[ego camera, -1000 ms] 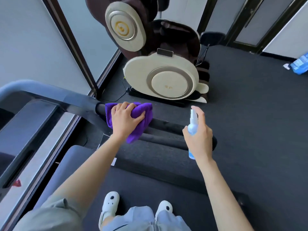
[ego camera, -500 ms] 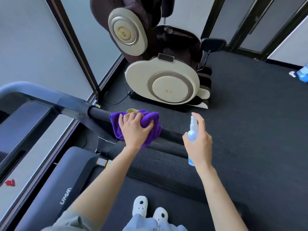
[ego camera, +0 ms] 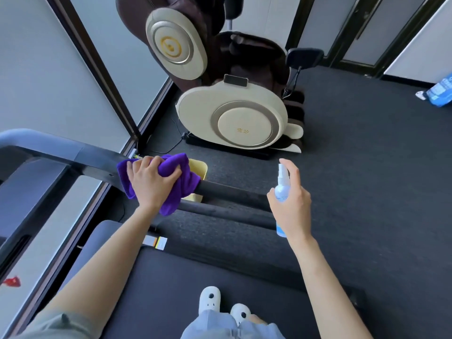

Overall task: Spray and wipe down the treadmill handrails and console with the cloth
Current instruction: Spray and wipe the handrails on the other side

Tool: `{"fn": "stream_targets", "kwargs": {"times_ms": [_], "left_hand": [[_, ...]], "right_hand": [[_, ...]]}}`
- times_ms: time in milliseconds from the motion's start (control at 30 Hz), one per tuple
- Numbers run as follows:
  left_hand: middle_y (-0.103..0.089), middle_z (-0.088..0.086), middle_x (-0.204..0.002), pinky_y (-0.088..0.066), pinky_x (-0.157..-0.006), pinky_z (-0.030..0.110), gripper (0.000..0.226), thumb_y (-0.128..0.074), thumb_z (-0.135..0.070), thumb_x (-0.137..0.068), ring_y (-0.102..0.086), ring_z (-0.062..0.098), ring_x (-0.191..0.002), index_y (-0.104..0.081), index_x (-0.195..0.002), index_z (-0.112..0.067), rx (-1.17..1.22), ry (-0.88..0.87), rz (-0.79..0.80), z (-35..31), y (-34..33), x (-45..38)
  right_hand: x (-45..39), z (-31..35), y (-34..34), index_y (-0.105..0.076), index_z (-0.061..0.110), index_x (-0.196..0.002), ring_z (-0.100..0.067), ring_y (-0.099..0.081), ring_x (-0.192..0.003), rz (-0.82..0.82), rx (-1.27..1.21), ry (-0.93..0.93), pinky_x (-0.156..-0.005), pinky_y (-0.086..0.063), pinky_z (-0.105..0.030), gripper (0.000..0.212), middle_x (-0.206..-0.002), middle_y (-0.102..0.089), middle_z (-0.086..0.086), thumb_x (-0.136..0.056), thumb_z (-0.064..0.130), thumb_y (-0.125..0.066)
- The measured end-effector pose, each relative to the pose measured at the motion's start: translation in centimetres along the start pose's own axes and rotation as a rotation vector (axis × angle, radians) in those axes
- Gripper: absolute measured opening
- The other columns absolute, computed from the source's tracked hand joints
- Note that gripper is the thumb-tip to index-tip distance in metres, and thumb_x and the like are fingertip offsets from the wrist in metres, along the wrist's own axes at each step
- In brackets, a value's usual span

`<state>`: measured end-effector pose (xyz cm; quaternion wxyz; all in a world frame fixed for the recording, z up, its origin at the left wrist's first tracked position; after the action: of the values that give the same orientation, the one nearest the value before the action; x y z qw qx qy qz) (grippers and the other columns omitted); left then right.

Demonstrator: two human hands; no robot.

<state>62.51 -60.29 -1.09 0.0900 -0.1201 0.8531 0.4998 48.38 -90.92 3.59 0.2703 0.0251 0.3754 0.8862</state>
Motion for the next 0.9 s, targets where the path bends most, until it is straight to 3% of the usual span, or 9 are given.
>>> {"fn": "stream_targets", "kwargs": {"times_ms": [100, 367, 500, 600, 733, 900], "left_hand": [[-0.067, 0.005, -0.099, -0.017, -0.115, 0.049, 0.049, -0.052, -0.06, -0.075, -0.052, 0.033, -0.104, -0.068, -0.087, -0.016, -0.015, 0.074, -0.007, -1.5, -1.0, 1.1], [-0.066, -0.001, -0.094, -0.014, -0.117, 0.05, 0.038, -0.06, -0.055, -0.076, -0.052, 0.029, -0.102, -0.068, -0.083, -0.019, 0.042, 0.119, -0.072, -7.9, -3.5, 6.2], [-0.064, -0.001, -0.093, -0.026, -0.11, 0.053, 0.032, -0.066, -0.048, -0.074, -0.052, 0.029, -0.101, -0.067, -0.08, -0.016, 0.127, 0.197, -0.192, -12.4, -5.0, 10.1], [-0.06, 0.003, -0.113, -0.039, -0.102, 0.042, 0.027, -0.076, -0.033, -0.075, -0.045, 0.028, -0.117, -0.065, -0.084, -0.01, 0.286, 0.302, -0.291, -15.2, -6.1, 13.4], [-0.039, 0.008, -0.138, -0.021, -0.091, 0.014, 0.027, -0.076, -0.028, -0.077, -0.032, 0.031, -0.13, -0.062, -0.089, -0.01, 0.292, 0.49, -0.345, -15.4, -6.6, 14.5], [-0.031, 0.001, -0.141, -0.036, -0.081, 0.027, 0.03, -0.072, -0.037, -0.08, -0.047, 0.031, -0.114, -0.057, -0.091, -0.014, 0.282, 0.75, -0.459, -14.2, -6.7, 13.1]], "right_hand": [[-0.5, 0.0, 0.0, -0.045, 0.027, -0.139, -0.031, -0.059, -0.076, 0.029, -0.002, 0.05, -0.069, -0.053, -0.046, 0.063, -0.093, -0.066, -0.008, -0.084, 0.0, -0.059], [-4.5, -1.5, 0.3, -0.044, 0.028, -0.139, -0.028, -0.054, -0.072, 0.116, -0.084, 0.193, -0.067, -0.051, -0.04, 0.064, -0.088, -0.065, -0.005, -0.082, 0.002, -0.059], [-6.9, -3.4, 1.1, -0.044, 0.027, -0.137, -0.029, -0.053, -0.068, 0.205, -0.156, 0.287, -0.066, -0.051, -0.042, 0.063, -0.078, -0.061, 0.0, -0.081, 0.0, -0.059], [-8.3, -4.6, 2.1, -0.044, 0.023, -0.136, -0.029, -0.053, -0.069, 0.313, -0.183, 0.385, -0.068, -0.05, -0.04, 0.063, -0.084, -0.065, -0.003, -0.08, -0.001, -0.059], [-8.8, -5.9, 3.4, -0.043, 0.026, -0.134, -0.027, -0.053, -0.07, 0.44, -0.218, 0.478, -0.066, -0.05, -0.038, 0.063, -0.091, -0.064, 0.002, -0.079, 0.0, -0.059], [-9.7, -6.6, 2.5, -0.042, 0.027, -0.135, -0.026, -0.052, -0.065, 0.535, -0.223, 0.528, -0.062, -0.051, -0.041, 0.063, -0.08, -0.057, 0.006, -0.08, 0.002, -0.059]]}}
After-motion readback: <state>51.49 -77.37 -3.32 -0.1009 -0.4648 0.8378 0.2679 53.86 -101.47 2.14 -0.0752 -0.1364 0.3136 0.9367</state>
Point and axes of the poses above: each hand's wrist, its own x-axis away from the middle knuckle, its own y-axis out of the back of the hand, z = x × y, the point moved 8 cm from there along -x, towards the middle knuckle
